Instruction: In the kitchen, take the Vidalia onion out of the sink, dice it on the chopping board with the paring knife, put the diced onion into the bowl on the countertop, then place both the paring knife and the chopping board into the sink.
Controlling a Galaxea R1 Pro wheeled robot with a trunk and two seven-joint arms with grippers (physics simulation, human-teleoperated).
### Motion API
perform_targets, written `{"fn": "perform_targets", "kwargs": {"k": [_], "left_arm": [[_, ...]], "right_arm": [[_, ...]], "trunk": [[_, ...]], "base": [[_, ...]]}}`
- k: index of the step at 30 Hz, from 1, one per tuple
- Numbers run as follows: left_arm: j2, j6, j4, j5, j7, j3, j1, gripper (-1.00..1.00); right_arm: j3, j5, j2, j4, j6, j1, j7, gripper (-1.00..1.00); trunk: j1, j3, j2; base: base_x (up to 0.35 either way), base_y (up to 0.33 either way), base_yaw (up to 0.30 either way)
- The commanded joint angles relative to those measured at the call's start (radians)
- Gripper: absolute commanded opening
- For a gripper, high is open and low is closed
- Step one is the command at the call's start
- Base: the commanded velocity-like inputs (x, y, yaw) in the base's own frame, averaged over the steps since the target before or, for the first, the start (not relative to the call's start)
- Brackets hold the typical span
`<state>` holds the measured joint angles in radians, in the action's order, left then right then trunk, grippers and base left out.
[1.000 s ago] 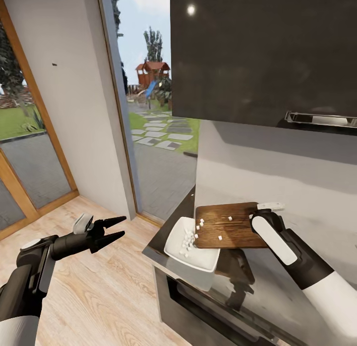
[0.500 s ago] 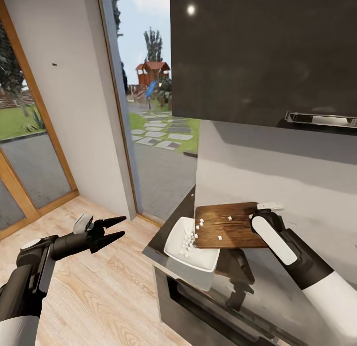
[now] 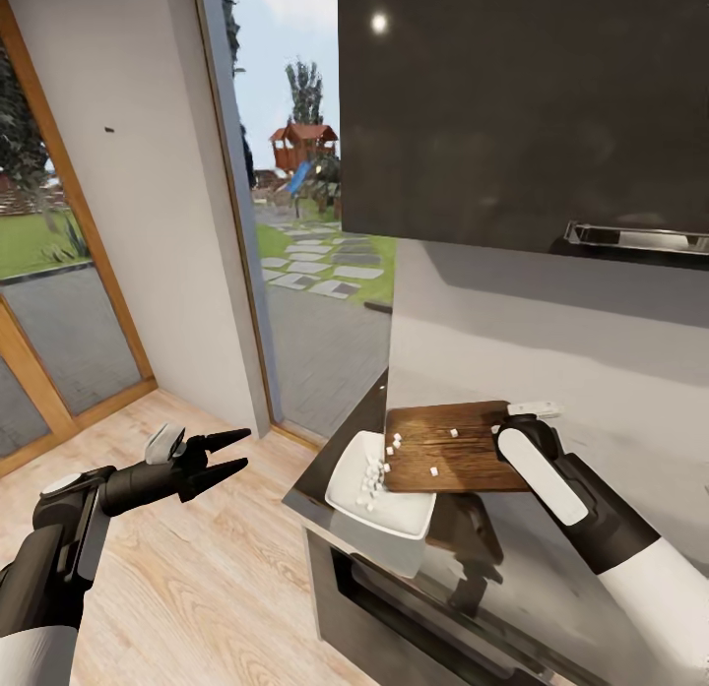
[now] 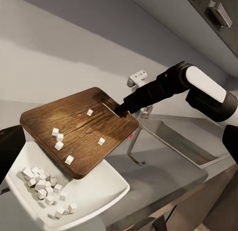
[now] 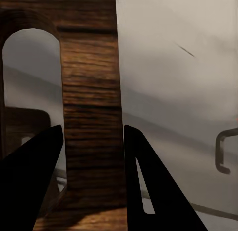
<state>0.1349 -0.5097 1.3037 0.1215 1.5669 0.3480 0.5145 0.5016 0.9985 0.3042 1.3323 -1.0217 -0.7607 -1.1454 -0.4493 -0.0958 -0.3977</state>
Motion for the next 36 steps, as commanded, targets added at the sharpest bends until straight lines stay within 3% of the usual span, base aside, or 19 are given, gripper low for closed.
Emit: {"fn": "perform_targets", "kwargs": {"k": [1,28,36], "left_arm": [[0.0,-0.011,0.0,0.0,0.004,0.0,0.001,1.0],[0.0,-0.01,0.0,0.0,0.004,0.0,0.001,1.0],[0.0,-0.01,0.0,0.0,0.004,0.0,0.001,1.0]], "right_arm": [[0.003,0.007,-0.001,0.001,-0.008,-0.002,-0.011,-1.0],[0.003,0.006,-0.007,0.001,-0.008,-0.002,-0.011,-1.0],[0.003,0.006,-0.007,0.001,-0.008,-0.002,-0.013,-1.0]], "trunk": [[-0.001,-0.001,-0.002],[-0.001,0.041,-0.002],[-0.001,0.045,-0.002]], "base": [[0.0,0.0,0.0],[0.0,0.0,0.0],[-0.153,0.0,0.0]]}}
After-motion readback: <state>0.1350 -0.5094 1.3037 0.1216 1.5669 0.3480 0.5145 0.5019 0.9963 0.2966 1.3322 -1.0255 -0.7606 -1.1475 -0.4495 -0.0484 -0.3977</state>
